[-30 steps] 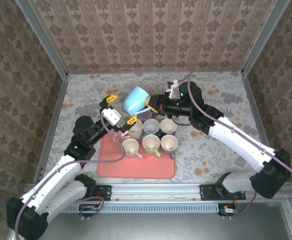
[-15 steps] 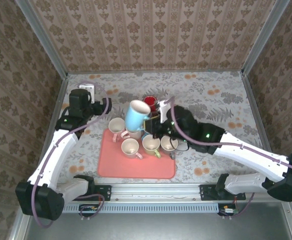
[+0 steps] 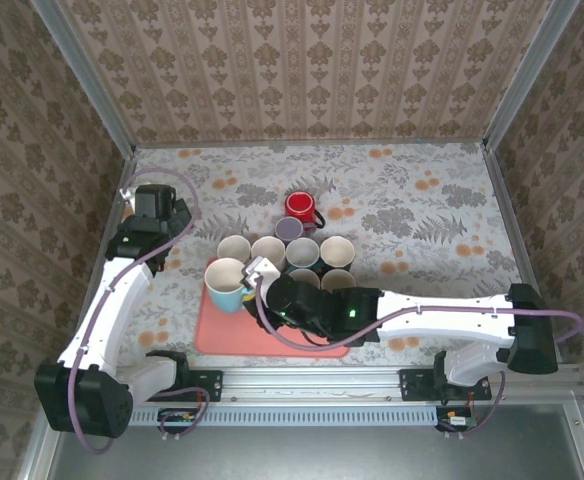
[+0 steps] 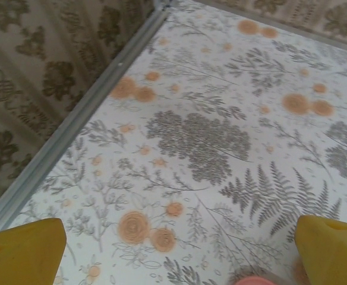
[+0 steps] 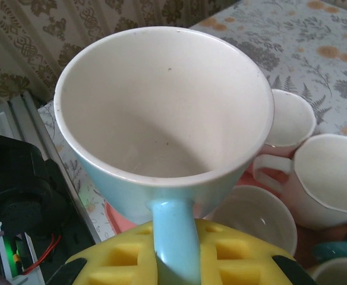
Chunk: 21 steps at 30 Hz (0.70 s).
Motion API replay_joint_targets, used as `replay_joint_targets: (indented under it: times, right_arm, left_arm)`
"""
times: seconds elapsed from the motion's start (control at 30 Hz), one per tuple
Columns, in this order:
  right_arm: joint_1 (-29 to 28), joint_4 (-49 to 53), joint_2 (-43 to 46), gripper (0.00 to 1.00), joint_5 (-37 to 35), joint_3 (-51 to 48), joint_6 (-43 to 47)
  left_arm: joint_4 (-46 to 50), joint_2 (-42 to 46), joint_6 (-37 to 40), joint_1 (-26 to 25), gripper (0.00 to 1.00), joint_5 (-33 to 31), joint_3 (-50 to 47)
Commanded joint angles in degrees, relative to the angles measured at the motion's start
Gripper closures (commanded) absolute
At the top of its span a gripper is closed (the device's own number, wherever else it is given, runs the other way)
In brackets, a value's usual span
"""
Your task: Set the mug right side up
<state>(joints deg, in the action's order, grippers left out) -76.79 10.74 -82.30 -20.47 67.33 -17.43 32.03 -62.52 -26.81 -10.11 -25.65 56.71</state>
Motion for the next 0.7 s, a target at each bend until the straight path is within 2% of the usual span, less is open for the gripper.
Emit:
replay_joint_targets:
  times: [0.0,0.37,0.5,0.67]
  right_arm:
    - [-0.7,-9.6,-1.0,0.93,-3.6,0.0,2.1]
    - [-2.2,-11.7,-9.7,0.93,-3.0,2.9,2.9]
    - [-2.8,-15.5,-13.0,0.92,-5.6,1.9,3.0]
    - [-4.5,-18.7,-18.6,0.92,-12.2,3.4,2.5]
  left_arm:
    - [2.4,1.1,-3.6,0.5,0.0,-5.1,1.2]
    - [3.0,2.7,-4.5,0.8,0.0,-9.0,0.7]
    - [3.4,3.1,-5.1,1.0,0.0,-10.5,0.8]
    - [3.1,3.4,-5.4,1.0,0.0,-10.0,0.6]
